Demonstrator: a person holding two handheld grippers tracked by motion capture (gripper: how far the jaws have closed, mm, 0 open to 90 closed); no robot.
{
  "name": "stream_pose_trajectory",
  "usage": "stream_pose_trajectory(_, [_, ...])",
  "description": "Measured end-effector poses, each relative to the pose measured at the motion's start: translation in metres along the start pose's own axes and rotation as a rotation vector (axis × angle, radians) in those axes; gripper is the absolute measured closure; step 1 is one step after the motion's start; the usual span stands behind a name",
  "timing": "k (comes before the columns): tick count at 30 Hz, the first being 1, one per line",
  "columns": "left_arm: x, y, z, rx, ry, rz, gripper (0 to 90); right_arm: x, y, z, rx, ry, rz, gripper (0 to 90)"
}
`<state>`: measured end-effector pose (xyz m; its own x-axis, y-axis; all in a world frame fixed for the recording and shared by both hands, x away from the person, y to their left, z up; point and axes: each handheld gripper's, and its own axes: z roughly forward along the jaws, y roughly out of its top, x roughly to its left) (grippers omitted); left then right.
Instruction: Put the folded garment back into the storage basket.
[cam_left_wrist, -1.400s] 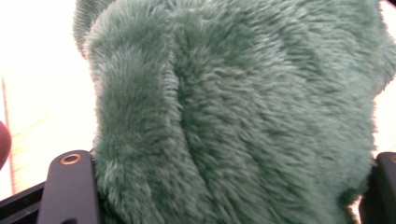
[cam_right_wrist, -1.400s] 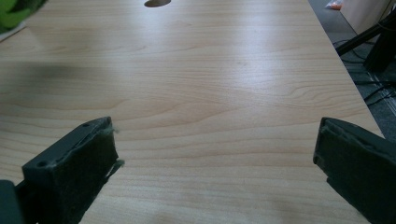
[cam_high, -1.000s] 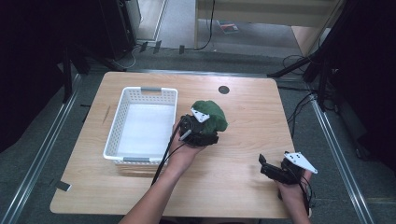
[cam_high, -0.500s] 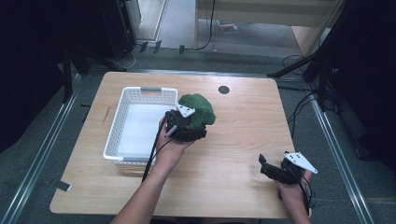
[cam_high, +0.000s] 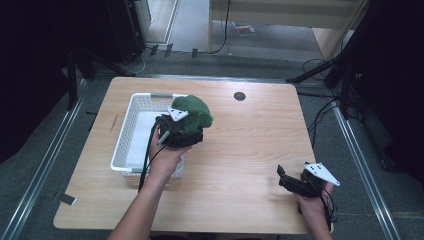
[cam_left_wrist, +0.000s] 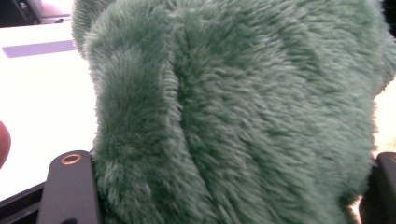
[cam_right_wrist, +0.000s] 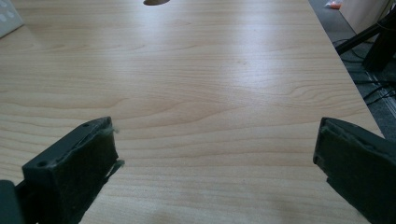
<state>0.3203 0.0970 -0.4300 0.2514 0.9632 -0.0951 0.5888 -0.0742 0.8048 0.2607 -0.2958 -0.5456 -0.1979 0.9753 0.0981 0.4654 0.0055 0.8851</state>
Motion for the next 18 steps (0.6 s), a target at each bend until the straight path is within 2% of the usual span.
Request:
stream_pose_trajectory(7, [0.024,-0.003,-0.004,0.005,0.045,-0.033,24.2,0.0,0.0,0.0,0.0,0.001,0.002,0.0])
stream_pose_trajectory(18, [0.051,-0.006,0.0,0.007,0.083,-0.061,24.2,0.0,0.0,0.0,0.004,-0.002,0.0,0.0])
